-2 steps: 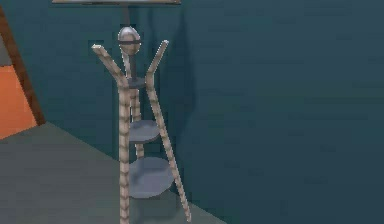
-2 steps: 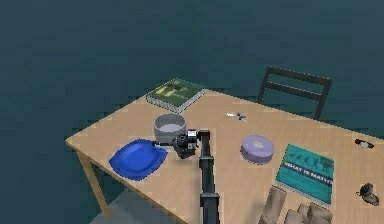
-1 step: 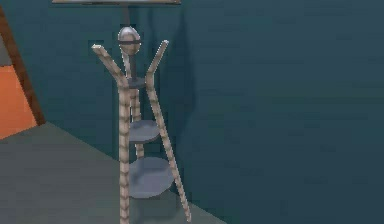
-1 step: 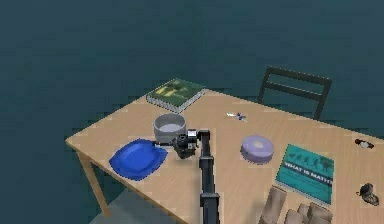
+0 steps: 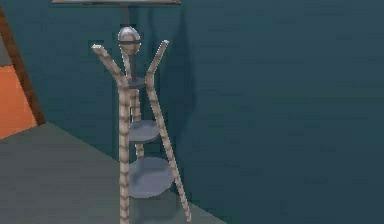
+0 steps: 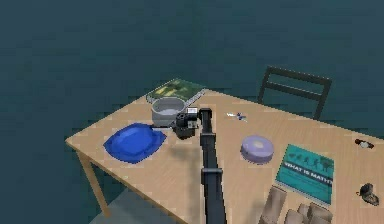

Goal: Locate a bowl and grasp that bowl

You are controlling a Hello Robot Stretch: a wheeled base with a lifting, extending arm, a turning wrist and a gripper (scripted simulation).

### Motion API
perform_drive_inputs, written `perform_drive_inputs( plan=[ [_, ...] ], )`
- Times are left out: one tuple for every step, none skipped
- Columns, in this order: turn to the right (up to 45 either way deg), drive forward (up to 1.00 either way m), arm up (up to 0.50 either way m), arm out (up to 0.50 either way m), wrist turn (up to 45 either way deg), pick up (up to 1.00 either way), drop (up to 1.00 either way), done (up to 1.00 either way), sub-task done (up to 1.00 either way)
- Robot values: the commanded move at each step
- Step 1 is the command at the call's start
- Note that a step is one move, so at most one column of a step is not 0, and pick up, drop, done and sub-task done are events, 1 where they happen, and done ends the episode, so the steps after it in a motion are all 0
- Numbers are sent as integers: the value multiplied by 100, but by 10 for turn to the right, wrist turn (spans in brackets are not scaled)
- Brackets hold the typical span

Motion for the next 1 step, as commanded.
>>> perform_drive_inputs(
  plan=[
    [0, 0, 0, 0, 0, 0, 0, 100, 0]
  ],
)
